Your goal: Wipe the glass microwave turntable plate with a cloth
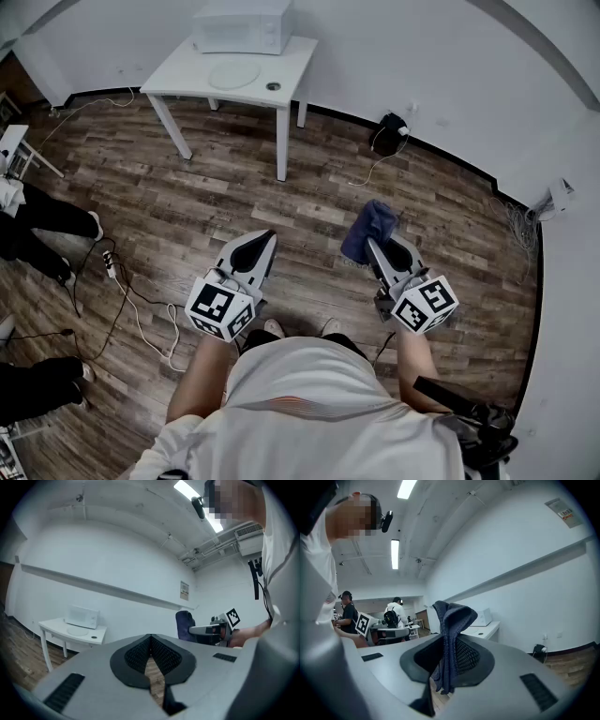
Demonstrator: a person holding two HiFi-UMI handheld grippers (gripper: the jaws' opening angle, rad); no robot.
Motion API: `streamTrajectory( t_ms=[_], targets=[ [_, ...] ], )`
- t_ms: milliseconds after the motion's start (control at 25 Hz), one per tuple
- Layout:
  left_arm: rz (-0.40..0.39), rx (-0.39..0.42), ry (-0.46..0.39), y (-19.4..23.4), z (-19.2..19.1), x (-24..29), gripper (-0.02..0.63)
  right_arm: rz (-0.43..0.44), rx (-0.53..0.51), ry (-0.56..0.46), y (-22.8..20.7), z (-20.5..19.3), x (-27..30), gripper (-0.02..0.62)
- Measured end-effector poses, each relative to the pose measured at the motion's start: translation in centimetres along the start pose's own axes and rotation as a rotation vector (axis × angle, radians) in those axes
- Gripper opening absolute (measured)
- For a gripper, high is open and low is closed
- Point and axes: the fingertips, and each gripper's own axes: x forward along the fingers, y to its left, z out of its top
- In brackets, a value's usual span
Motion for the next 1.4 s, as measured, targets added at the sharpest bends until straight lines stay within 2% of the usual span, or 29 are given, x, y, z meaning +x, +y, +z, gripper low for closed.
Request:
streamTrajectory(
  t_ms=[200, 360, 560, 800, 1080, 1400],
  targets=[
    [0.015, 0.035, 0.013, 3.4, -0.6, -3.8, 0.011, 0.023, 0.000, -0.004, 3.9, -0.6, 3.9, 0.061],
    [0.063, -0.005, 0.008, 6.4, -1.3, -6.3, 0.011, 0.075, -0.008, 0.031, 6.8, -1.8, 6.5, 0.061],
    [0.103, -0.016, -0.008, 9.2, -1.1, -7.0, 0.011, 0.111, 0.016, 0.042, 7.0, -1.1, 9.6, 0.061],
    [0.170, -0.028, -0.014, 13.2, -0.7, -7.0, 0.011, 0.198, 0.005, 0.046, 7.3, -0.2, 15.2, 0.061],
    [0.210, -0.030, -0.005, 17.9, -0.4, -3.4, 0.011, 0.251, 0.013, 0.040, 4.5, 0.1, 21.1, 0.061],
    [0.231, -0.024, 0.006, 23.2, 1.3, 4.3, 0.011, 0.250, 0.046, 0.045, -3.1, 1.3, 27.7, 0.061]
  ],
)
